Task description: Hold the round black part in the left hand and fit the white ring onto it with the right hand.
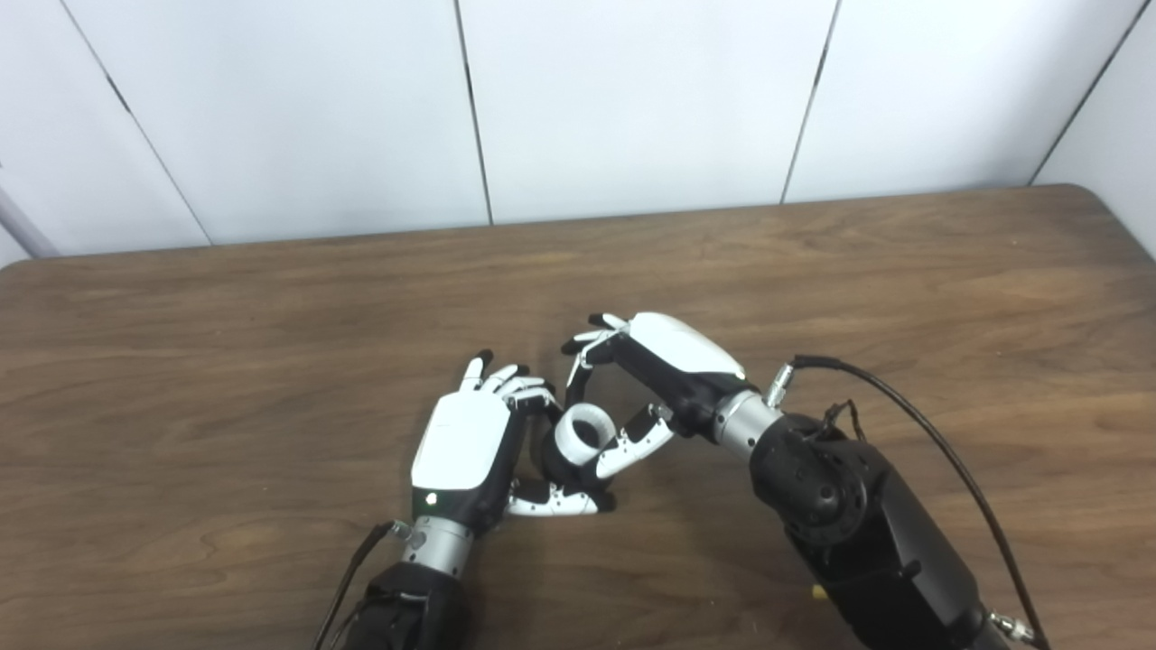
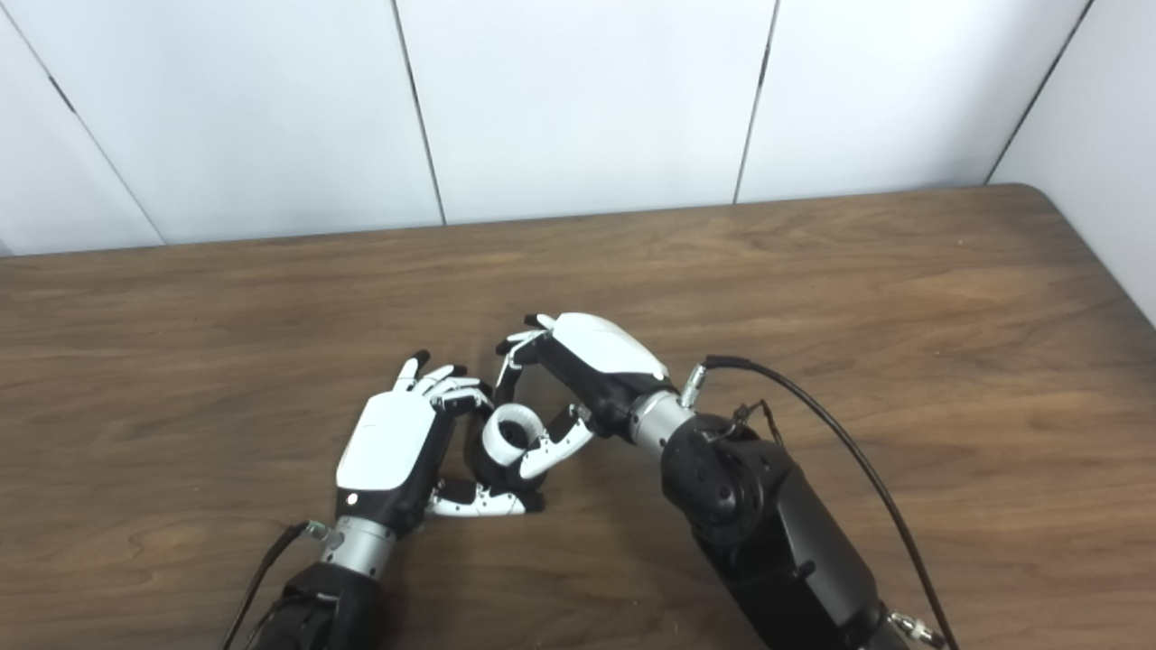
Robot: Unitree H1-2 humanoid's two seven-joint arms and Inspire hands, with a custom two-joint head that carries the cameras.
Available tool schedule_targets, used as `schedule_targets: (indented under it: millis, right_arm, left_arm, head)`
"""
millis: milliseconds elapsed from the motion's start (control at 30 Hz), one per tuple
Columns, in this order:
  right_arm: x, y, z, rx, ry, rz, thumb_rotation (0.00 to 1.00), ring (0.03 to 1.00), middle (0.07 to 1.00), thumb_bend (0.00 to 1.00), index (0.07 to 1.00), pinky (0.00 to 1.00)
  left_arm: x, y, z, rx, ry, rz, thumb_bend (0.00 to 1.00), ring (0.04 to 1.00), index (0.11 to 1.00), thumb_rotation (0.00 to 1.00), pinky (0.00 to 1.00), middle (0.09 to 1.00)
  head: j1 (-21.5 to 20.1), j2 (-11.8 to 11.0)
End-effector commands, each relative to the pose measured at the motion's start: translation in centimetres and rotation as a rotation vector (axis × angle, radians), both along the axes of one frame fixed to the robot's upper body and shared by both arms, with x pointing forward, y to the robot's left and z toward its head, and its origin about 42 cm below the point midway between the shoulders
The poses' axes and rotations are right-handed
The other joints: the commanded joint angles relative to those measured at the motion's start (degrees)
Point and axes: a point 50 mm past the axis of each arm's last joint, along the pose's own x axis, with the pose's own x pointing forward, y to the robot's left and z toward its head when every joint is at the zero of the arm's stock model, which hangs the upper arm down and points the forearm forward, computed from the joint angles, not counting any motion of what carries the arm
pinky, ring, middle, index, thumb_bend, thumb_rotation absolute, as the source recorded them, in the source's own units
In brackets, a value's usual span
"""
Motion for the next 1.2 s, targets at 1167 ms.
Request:
schedule_targets:
  millis: [1167]
  right_arm:
    - [0.25,0.46,1.27,0.028,-0.058,0.026,0.13,0.985,0.85,0.52,0.484,1.0]
  left_arm:
    - [-0.18,-0.38,-0.72,0.022,0.016,0.01,0.52,0.864,0.485,0.06,1.0,0.748]
  head:
    - [0.36,0.85]
